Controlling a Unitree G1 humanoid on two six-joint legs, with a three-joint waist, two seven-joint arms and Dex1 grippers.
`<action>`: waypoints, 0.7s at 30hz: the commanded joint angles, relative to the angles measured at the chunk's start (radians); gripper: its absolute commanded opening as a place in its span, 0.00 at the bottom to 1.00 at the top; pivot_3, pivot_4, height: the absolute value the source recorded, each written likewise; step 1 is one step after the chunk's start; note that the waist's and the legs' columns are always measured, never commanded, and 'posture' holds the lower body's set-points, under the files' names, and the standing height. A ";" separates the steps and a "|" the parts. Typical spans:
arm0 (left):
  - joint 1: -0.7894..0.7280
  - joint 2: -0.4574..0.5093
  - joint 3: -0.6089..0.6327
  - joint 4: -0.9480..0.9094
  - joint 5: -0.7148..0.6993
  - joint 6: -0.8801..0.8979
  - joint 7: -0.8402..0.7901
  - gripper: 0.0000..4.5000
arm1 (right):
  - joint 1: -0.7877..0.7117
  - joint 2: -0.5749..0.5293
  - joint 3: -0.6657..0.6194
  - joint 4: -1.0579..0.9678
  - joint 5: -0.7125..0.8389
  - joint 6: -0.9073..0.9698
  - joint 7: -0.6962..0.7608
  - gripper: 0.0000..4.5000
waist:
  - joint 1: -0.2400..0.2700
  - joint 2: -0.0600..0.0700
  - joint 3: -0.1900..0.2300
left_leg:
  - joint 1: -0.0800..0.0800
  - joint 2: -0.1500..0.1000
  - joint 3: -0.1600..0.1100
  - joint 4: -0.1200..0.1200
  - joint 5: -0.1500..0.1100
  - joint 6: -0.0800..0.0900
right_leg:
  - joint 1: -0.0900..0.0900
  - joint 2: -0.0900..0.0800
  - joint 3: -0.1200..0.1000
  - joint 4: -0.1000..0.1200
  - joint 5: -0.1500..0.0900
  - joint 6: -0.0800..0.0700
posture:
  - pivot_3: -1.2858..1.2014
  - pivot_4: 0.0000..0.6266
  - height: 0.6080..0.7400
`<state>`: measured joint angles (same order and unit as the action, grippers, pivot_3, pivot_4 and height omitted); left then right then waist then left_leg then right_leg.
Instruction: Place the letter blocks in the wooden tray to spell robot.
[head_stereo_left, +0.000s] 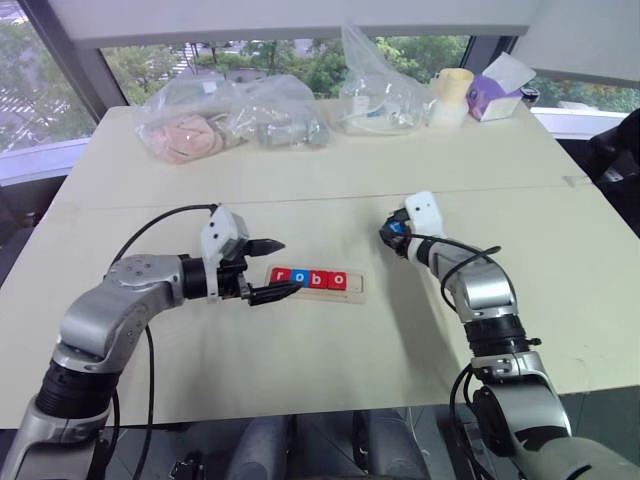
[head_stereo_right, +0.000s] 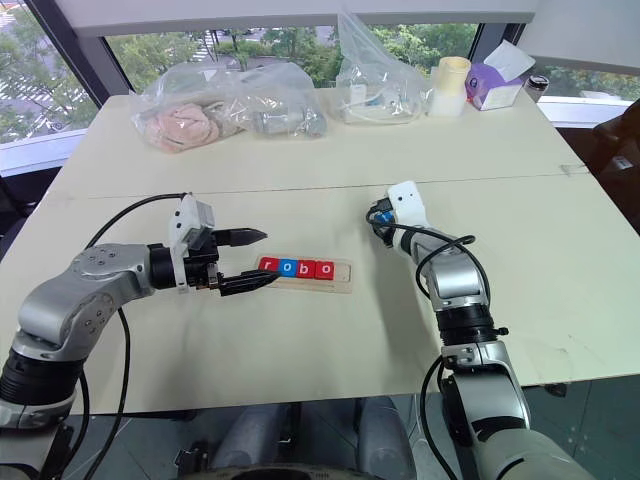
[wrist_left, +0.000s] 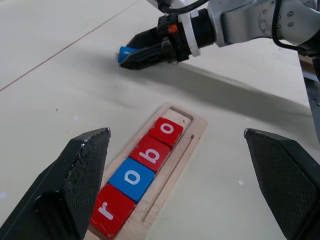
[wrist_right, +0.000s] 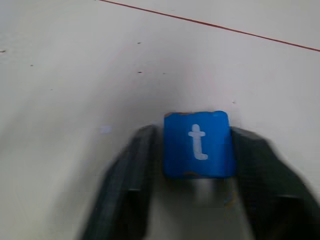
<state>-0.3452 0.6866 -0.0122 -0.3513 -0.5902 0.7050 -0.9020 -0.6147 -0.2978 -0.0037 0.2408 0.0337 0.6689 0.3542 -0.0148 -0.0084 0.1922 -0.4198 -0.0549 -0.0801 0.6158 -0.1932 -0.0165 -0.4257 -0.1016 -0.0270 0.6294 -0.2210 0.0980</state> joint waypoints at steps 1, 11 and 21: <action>0.010 0.007 0.012 -0.022 0.008 -0.023 0.002 1.00 | -0.009 -0.004 -0.001 -0.038 -0.004 -0.001 -0.020 0.28 | -0.001 0.000 0.000 | 0.000 0.000 0.000 0.000 0.000 0.000 | 0.000 0.000 0.000 0.000 0.000 -0.001 | 0.52 0.24 1.00; 0.018 0.007 0.017 -0.024 -0.004 -0.025 -0.012 1.00 | 0.217 0.118 -0.165 -0.715 0.043 0.470 -0.213 0.28 | 0.004 0.000 0.000 | 0.000 0.001 -0.002 -0.001 0.000 0.000 | 0.000 0.000 0.000 0.000 -0.002 -0.002 | 0.52 0.24 1.00; -0.044 -0.006 -0.024 0.042 0.009 -0.042 -0.061 1.00 | 0.287 0.328 -0.253 -1.071 0.030 0.946 -0.298 0.28 | 0.003 0.001 0.000 | 0.000 0.001 -0.003 -0.002 0.000 0.000 | -0.001 0.000 -0.001 0.000 -0.003 -0.003 | 0.52 0.24 1.00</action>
<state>-0.3690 0.6832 -0.0280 -0.3042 -0.5847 0.6851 -0.9513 -0.3365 0.0227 -0.2575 -0.7890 0.0606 1.6060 0.0633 -0.0121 -0.0074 0.1918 -0.4202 -0.0535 -0.0831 0.6142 -0.1934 -0.0167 -0.4269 -0.1020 -0.0278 0.6288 -0.2239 0.0953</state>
